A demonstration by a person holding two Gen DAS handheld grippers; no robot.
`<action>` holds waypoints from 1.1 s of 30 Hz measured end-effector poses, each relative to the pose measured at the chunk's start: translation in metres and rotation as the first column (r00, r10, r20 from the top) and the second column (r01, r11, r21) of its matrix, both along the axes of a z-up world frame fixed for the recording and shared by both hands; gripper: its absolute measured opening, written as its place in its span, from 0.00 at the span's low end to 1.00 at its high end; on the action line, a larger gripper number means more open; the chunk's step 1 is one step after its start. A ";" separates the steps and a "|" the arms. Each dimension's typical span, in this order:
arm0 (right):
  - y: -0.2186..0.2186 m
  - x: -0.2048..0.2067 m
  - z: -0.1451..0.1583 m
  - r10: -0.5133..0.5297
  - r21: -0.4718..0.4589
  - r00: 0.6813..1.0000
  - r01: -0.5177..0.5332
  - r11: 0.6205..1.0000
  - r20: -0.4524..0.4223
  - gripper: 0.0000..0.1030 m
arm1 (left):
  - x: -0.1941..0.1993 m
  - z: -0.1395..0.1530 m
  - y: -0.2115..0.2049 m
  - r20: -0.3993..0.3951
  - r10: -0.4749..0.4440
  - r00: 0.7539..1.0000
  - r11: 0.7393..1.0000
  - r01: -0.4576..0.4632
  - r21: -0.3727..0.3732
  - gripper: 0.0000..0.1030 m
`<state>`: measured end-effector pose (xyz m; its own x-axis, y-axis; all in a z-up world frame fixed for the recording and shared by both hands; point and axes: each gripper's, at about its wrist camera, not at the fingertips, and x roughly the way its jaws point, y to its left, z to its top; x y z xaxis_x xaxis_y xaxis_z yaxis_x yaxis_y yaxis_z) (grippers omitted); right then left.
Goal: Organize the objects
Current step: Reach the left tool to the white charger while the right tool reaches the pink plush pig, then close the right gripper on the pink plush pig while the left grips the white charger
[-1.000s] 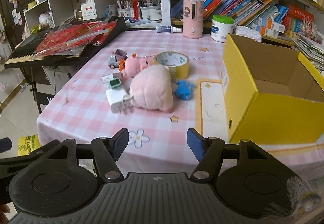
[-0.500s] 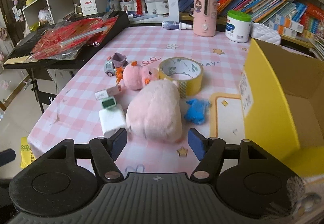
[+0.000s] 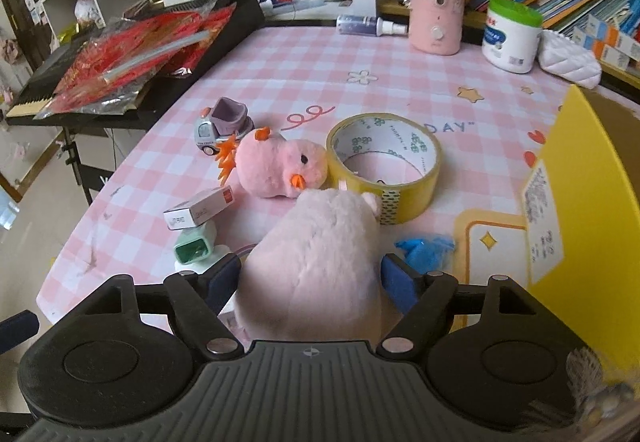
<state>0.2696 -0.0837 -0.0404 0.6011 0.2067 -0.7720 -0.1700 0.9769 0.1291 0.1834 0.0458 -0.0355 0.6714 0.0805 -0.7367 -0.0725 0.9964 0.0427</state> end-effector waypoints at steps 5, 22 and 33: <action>-0.006 0.008 0.002 0.060 0.034 0.998 -0.061 0.998 0.012 0.59 | 0.017 -0.005 -0.010 -0.020 -0.035 0.999 0.999 0.035 -0.013 0.89; -0.044 -0.007 0.044 0.063 0.056 0.965 -0.080 0.995 0.255 0.57 | 0.066 -0.039 -0.040 -0.091 -0.068 0.994 0.995 0.062 -0.075 0.58; -0.048 -0.027 0.042 0.029 0.031 0.974 -0.037 0.999 0.223 0.57 | 0.051 -0.029 -0.032 -0.099 -0.113 0.989 0.989 0.103 -0.106 0.46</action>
<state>0.2425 -0.1320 0.0014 0.7493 0.2534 -0.6119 -0.2305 0.9659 0.1178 0.2341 0.0134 -0.0647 0.5912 -0.0662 -0.8038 0.0354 0.9978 -0.0561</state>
